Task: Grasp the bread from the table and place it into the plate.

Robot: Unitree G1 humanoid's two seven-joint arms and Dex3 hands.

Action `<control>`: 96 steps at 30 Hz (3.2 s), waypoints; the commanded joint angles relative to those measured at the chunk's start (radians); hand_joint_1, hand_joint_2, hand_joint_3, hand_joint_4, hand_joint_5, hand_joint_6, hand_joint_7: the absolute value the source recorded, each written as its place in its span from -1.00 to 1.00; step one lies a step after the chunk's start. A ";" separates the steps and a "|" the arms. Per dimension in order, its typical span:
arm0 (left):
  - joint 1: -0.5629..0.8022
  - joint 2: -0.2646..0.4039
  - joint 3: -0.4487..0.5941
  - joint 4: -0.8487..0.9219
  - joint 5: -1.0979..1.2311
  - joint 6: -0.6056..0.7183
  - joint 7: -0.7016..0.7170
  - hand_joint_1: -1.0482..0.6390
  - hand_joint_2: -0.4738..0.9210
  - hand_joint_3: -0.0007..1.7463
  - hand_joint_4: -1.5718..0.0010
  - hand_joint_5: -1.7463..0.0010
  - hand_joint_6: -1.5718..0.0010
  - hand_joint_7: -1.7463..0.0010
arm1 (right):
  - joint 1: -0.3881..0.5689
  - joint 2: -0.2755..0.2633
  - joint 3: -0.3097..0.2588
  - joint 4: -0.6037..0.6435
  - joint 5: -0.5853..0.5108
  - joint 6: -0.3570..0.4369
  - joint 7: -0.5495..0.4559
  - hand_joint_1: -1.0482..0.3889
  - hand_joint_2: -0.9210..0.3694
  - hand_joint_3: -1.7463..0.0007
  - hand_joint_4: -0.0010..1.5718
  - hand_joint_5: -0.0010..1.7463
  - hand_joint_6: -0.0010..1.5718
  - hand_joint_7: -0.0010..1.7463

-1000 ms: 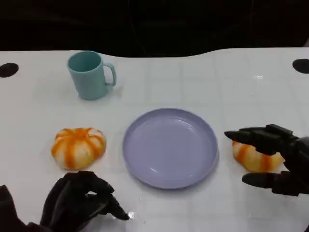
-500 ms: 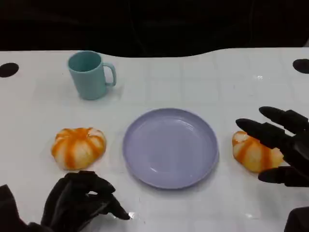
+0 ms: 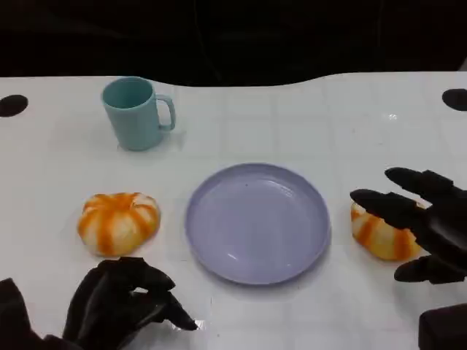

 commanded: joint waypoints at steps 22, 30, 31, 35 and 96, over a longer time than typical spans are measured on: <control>0.004 0.005 0.007 -0.008 0.002 -0.013 0.015 -0.95 0.48 -1.00 -1.00 0.42 -1.00 0.67 | -0.283 -0.006 0.274 0.424 -0.120 0.042 -0.144 0.04 -0.73 0.98 -0.83 -0.82 -0.58 -0.99; 0.005 0.005 0.006 -0.007 0.003 -0.018 0.015 -0.95 0.49 -0.99 -1.00 0.43 -1.00 0.68 | -0.357 0.021 0.357 0.556 -0.137 0.054 -0.182 -0.01 -0.77 0.98 -0.79 -0.85 -0.56 -0.99; 0.005 0.005 0.006 -0.007 0.004 -0.018 0.016 -0.95 0.49 -0.99 -1.00 0.42 -1.00 0.68 | -0.368 0.026 0.368 0.576 -0.139 0.054 -0.185 -0.02 -0.78 0.98 -0.78 -0.86 -0.56 -0.99; 0.006 0.005 0.005 -0.009 0.005 -0.016 0.022 -0.96 0.49 -0.99 -1.00 0.42 -1.00 0.67 | -0.405 0.046 0.401 0.646 -0.131 0.049 -0.200 -0.04 -0.82 0.98 -0.77 -0.87 -0.57 -1.00; 0.008 0.006 -0.004 -0.014 0.013 -0.027 0.038 -0.99 0.50 -0.99 -1.00 0.41 -1.00 0.67 | -0.425 0.248 0.292 0.532 0.097 -0.291 -0.494 0.43 0.05 -0.55 0.27 1.00 0.07 0.85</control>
